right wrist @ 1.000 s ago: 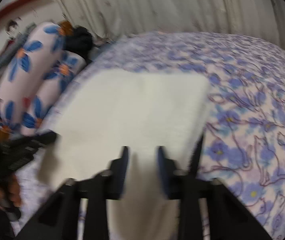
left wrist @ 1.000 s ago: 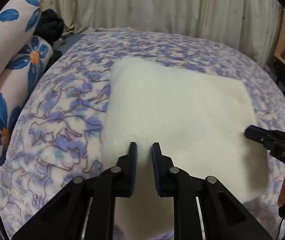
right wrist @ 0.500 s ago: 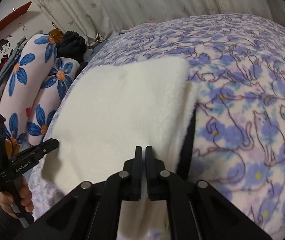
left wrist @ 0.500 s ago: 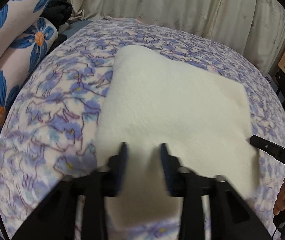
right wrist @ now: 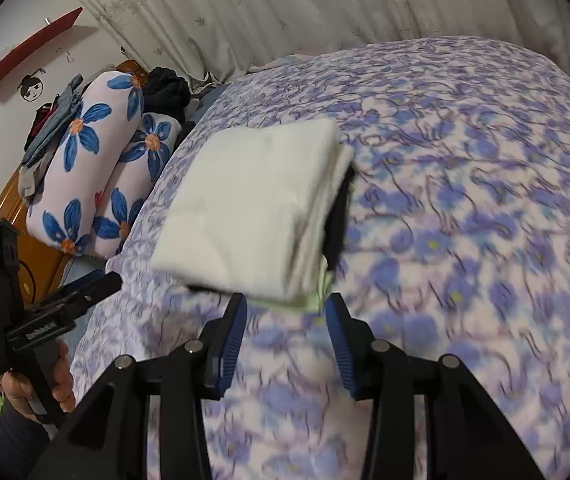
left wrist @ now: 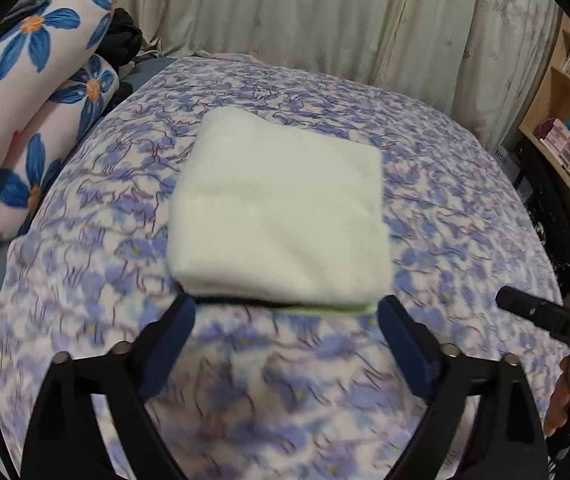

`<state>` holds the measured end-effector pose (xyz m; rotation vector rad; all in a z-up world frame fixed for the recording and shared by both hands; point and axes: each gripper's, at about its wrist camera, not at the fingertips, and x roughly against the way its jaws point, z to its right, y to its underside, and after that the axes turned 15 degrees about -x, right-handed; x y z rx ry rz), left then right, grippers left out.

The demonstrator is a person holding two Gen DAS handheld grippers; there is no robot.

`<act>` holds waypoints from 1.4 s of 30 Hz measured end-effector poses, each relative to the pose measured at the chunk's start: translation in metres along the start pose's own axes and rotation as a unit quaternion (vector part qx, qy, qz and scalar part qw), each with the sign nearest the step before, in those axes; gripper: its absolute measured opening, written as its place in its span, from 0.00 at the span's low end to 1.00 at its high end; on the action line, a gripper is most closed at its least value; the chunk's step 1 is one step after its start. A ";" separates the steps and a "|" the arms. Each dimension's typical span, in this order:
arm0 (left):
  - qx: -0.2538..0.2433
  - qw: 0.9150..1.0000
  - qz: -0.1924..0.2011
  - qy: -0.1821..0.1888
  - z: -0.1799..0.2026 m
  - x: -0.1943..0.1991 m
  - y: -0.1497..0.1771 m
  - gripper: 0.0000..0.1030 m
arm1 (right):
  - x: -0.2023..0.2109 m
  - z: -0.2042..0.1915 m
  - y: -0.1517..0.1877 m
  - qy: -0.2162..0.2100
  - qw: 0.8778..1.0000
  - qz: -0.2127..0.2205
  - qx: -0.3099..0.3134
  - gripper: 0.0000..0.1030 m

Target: Fold large clothes

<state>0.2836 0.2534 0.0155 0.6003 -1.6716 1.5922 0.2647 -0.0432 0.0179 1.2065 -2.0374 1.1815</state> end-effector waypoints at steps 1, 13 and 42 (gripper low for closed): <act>0.000 1.000 0.003 0.002 0.005 0.007 0.003 0.92 | 0.005 0.002 0.004 0.001 1.000 0.001 0.000 0.41; -0.032 0.999 0.018 -0.010 0.099 0.066 0.060 0.99 | 0.078 0.026 0.079 0.034 0.999 0.030 0.007 0.62; -0.019 0.999 0.002 -0.027 0.197 0.119 0.171 0.99 | 0.136 0.069 0.196 0.069 0.995 0.063 -0.033 0.72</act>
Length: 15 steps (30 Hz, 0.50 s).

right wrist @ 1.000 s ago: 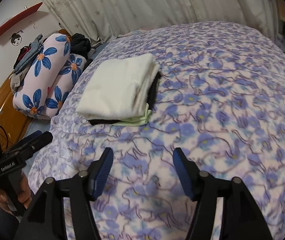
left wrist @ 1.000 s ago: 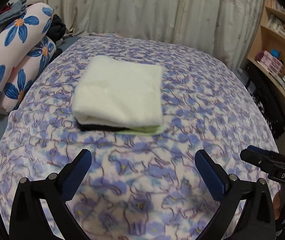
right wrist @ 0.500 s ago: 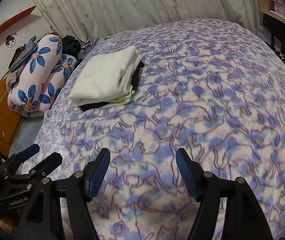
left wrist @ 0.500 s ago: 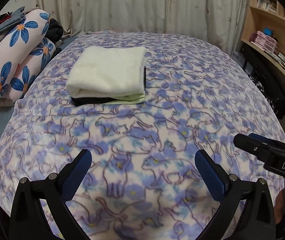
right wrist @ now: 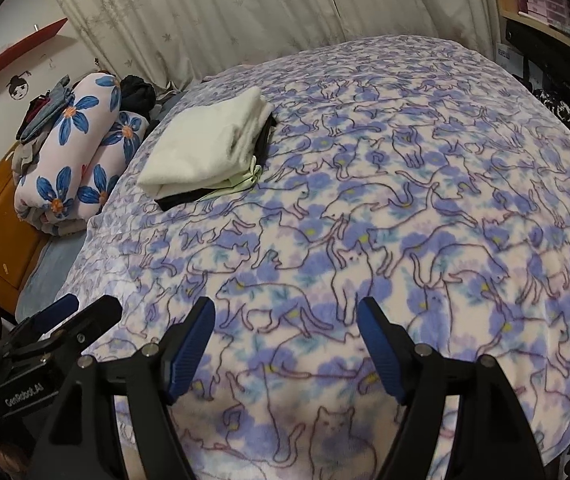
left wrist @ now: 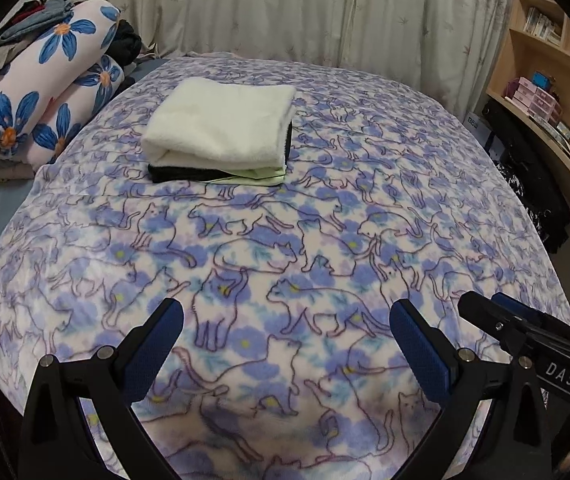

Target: Fold large clothes

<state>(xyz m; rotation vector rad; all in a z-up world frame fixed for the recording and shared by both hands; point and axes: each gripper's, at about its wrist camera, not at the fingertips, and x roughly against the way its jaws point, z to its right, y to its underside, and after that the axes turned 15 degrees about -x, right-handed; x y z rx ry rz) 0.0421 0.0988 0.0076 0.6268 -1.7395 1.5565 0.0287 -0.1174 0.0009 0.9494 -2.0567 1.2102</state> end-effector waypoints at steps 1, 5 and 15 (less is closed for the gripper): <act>0.001 1.000 0.000 0.000 -0.001 0.001 0.000 0.99 | 0.002 -0.001 0.002 -0.002 1.000 -0.001 0.000 0.72; 0.005 1.000 0.001 0.009 -0.001 0.008 0.003 0.99 | 0.007 -0.005 0.008 -0.006 1.000 -0.003 0.009 0.72; 0.000 1.000 -0.005 0.013 0.009 0.011 0.006 0.99 | 0.019 -0.012 0.014 0.005 0.999 0.017 0.028 0.72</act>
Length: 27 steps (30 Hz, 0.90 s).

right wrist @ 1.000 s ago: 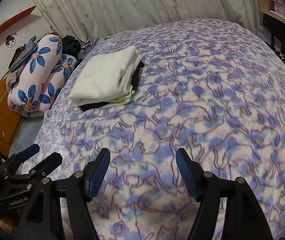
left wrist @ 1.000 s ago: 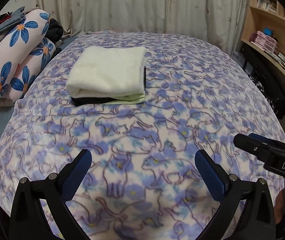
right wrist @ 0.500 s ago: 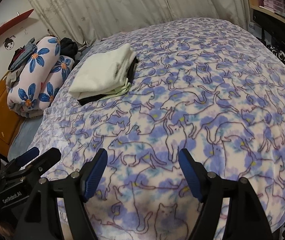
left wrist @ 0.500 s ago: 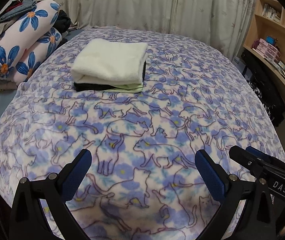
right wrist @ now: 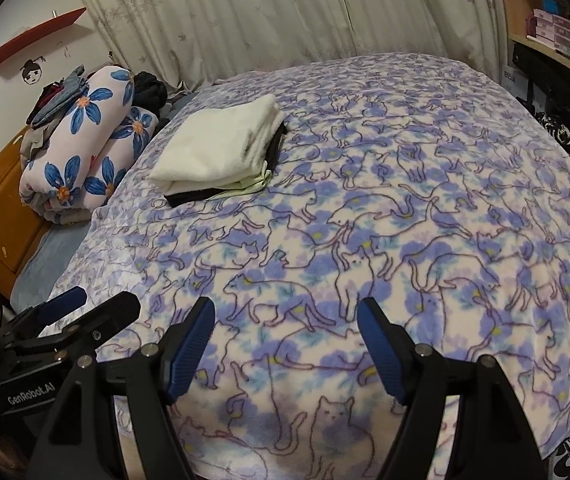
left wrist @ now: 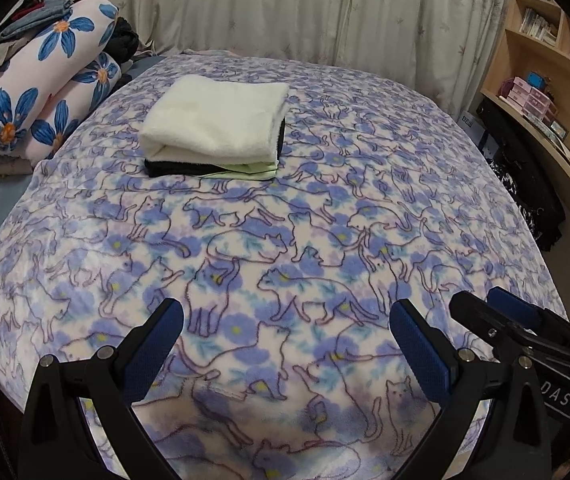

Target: Fold large clothes

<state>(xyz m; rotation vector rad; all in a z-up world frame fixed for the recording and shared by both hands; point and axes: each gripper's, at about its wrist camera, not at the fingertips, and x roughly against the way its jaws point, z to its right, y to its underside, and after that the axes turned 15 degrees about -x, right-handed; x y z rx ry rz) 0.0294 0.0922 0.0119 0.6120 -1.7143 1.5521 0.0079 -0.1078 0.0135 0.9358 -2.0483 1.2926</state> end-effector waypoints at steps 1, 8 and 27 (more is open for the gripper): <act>-0.001 1.000 -0.001 -0.001 0.000 0.000 0.000 0.99 | 0.001 0.001 0.000 -0.001 1.000 0.000 -0.001 0.72; -0.005 1.000 -0.006 -0.009 0.004 -0.002 0.001 0.99 | 0.005 0.002 0.002 -0.007 1.000 0.001 0.003 0.72; -0.028 0.999 -0.018 -0.022 0.014 -0.005 0.008 0.98 | 0.011 0.019 0.010 -0.004 1.000 0.001 -0.009 0.72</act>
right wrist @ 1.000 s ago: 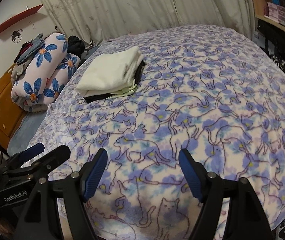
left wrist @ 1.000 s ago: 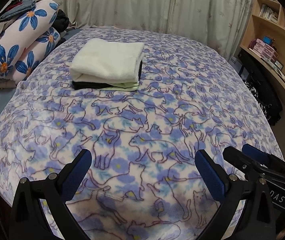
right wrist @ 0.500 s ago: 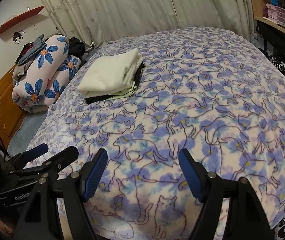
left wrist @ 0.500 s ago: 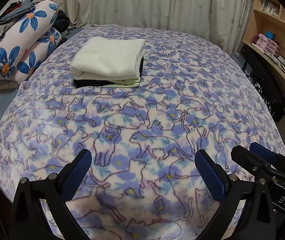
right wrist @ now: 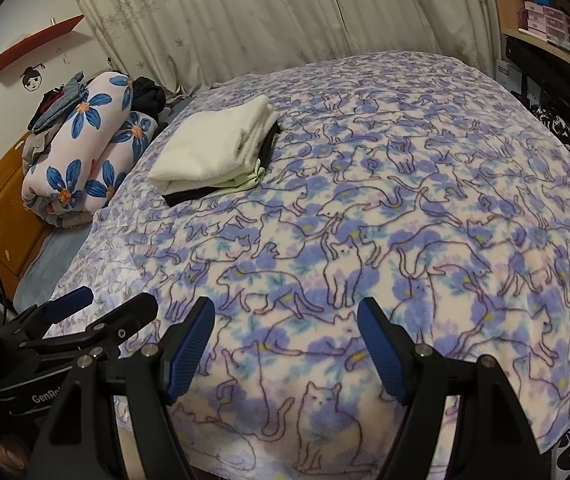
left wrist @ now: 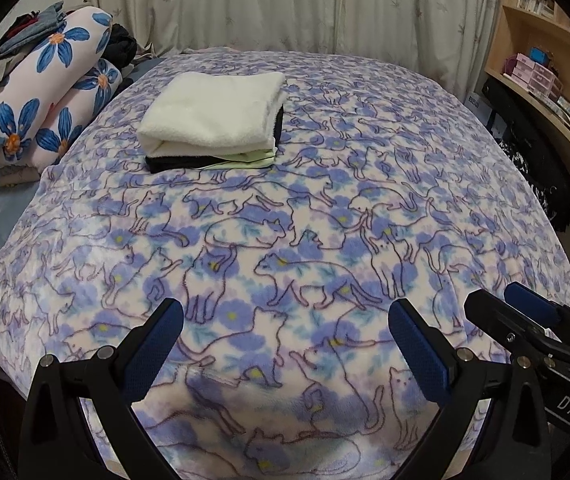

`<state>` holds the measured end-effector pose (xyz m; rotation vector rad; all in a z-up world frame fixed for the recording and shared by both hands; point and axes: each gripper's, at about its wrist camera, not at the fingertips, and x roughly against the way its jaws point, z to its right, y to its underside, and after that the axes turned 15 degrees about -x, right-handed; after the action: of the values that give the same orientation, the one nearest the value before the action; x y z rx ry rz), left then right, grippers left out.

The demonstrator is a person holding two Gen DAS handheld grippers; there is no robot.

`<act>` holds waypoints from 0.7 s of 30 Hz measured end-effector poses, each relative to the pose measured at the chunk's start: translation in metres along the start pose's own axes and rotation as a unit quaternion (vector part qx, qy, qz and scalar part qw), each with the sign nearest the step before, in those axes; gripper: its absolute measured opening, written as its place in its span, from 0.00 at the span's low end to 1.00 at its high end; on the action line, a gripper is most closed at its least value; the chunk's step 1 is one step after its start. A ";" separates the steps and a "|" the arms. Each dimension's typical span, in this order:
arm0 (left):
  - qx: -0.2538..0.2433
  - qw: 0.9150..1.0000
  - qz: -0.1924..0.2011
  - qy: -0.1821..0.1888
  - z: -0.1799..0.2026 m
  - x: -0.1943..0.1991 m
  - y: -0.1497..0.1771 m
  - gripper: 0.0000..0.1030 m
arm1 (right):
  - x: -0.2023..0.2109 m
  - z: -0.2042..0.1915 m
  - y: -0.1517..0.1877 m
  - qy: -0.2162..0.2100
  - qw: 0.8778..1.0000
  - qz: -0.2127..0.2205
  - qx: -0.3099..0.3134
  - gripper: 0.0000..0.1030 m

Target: Fold large clothes

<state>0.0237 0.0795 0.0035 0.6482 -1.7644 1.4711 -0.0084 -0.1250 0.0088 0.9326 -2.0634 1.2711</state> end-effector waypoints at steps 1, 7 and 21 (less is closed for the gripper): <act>-0.002 1.000 0.000 -0.001 0.002 0.000 0.000 0.98 | 0.000 0.001 0.001 0.000 1.000 0.000 -0.002 0.72; -0.008 1.000 0.002 -0.002 0.009 0.002 0.001 0.98 | 0.002 0.006 0.003 -0.001 1.000 0.003 -0.005 0.72; -0.006 1.000 -0.001 0.000 0.011 0.001 0.003 0.97 | 0.003 0.008 0.003 0.000 1.000 0.002 -0.004 0.72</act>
<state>0.0182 0.0692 0.0021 0.6434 -1.7720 1.4579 -0.0129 -0.1318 0.0062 0.9250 -2.0709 1.2631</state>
